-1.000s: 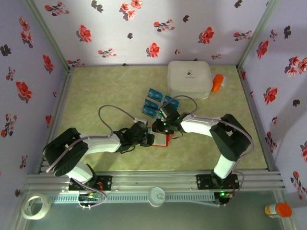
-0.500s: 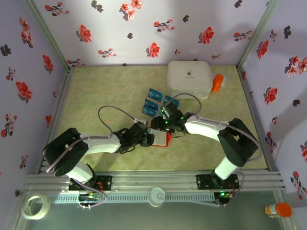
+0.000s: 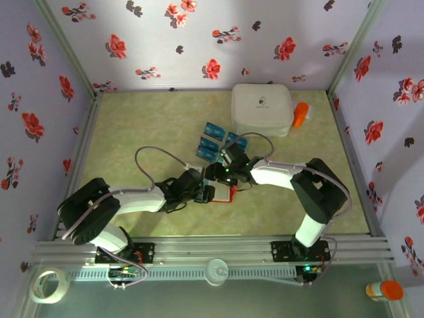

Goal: Put the credit cards into the card holder

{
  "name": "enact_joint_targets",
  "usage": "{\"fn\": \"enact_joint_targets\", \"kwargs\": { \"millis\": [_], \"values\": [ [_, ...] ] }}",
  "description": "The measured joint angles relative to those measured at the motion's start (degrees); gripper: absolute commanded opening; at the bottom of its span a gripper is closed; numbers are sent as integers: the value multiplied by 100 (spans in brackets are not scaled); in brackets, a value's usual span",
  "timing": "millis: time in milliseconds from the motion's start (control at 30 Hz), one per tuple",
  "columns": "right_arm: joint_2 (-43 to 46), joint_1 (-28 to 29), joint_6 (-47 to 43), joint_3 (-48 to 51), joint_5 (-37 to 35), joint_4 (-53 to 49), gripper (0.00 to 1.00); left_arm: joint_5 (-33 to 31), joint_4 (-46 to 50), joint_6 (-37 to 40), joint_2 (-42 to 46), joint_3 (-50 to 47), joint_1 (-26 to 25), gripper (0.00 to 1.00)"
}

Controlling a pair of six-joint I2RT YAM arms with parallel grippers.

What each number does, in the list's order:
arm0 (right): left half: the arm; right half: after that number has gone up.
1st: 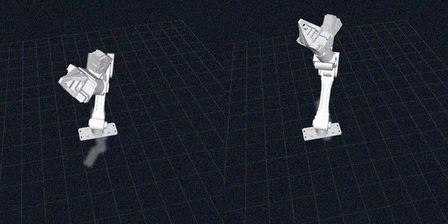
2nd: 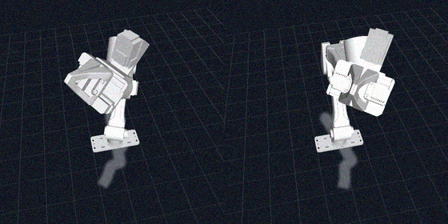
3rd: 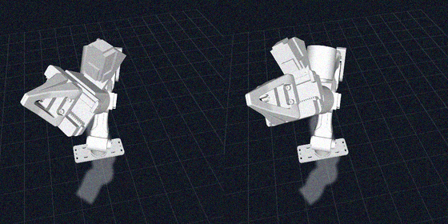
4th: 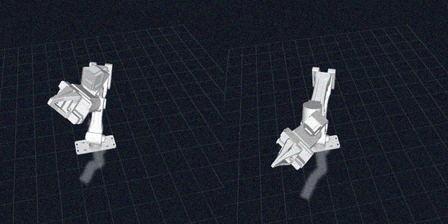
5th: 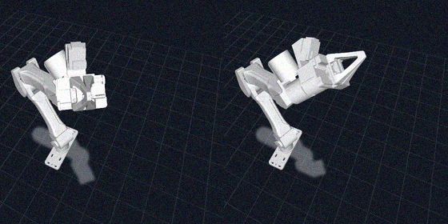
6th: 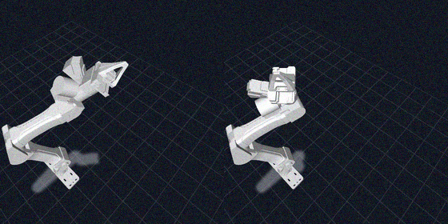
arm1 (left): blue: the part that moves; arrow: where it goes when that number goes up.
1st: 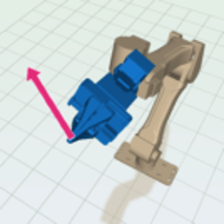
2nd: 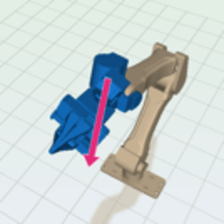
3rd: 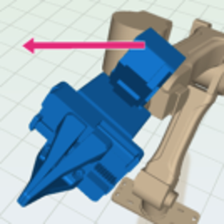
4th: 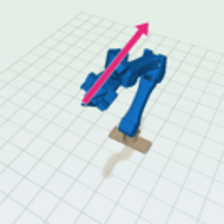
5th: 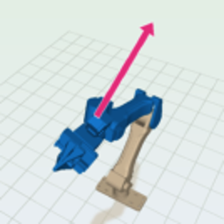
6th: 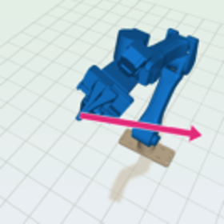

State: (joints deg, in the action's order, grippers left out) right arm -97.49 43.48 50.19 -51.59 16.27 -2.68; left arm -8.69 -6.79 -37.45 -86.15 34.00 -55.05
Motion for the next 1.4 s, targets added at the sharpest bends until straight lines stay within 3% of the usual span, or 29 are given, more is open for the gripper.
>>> {"fn": "enact_joint_targets", "kwargs": {
  "millis": [133, 433, 667, 967, 1400],
  "values": [
    [125, 111, 120, 0, 35, 52, 56, -17, 319, -94, 529, -136, 13, 100],
    [234, 520, 435, -192, 4, 337, 60, -94, 909, -280, 2514, -625, 540, 100],
    [-179, 675, 518, -516, -22, 417, 61, -186, 1233, -463, 3504, -977, 1010, 100],
    [-798, 748, 608, -597, -15, 553, 61, -210, 1550, -575, 4000, -1270, 1115, 100],
    [-782, 752, 728, -557, 35, 905, 61, -205, 1720, -686, 4039, -1360, 1119, 100]
  ]
}}
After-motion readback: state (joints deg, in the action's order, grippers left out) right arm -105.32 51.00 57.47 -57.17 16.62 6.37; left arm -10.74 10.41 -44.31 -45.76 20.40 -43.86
